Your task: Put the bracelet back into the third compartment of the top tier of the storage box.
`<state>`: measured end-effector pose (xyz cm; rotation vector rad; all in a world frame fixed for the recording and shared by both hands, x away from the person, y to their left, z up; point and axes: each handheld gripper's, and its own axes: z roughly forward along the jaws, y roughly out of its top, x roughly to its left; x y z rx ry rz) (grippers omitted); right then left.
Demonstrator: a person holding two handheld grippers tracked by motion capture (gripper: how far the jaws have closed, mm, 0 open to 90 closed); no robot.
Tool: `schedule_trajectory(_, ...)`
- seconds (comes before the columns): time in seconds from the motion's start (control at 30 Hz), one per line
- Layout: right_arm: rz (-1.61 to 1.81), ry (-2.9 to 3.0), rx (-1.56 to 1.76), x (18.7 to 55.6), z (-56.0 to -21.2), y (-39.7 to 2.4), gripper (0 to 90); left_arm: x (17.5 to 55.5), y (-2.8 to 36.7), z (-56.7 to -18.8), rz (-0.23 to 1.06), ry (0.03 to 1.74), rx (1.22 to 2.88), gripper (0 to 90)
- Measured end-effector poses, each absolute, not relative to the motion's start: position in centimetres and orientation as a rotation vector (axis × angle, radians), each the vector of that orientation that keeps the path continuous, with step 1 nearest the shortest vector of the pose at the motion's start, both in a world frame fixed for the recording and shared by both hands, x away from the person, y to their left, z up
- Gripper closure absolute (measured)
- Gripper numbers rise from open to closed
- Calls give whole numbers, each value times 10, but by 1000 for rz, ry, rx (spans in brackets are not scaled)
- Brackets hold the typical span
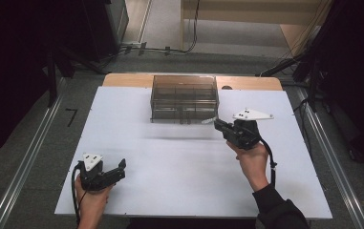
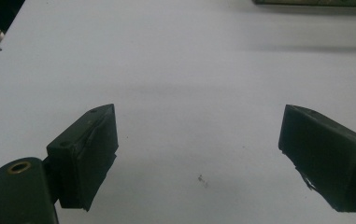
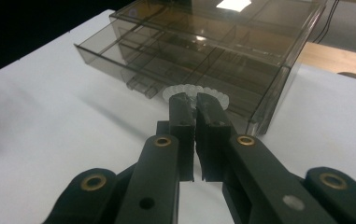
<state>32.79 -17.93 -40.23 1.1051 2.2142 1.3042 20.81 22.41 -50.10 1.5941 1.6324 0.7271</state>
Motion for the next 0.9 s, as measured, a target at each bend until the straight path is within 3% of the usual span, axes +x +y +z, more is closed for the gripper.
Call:
schedule_trajectory(0.43,1304,2175,1129,339,-398,-176,840,208,224,-501,724,1632,1593,121)
schedule_trajectory(0.9,1205,2179,1183,365,-414,-170,840,208,225,-501,720,1632,1592,121)
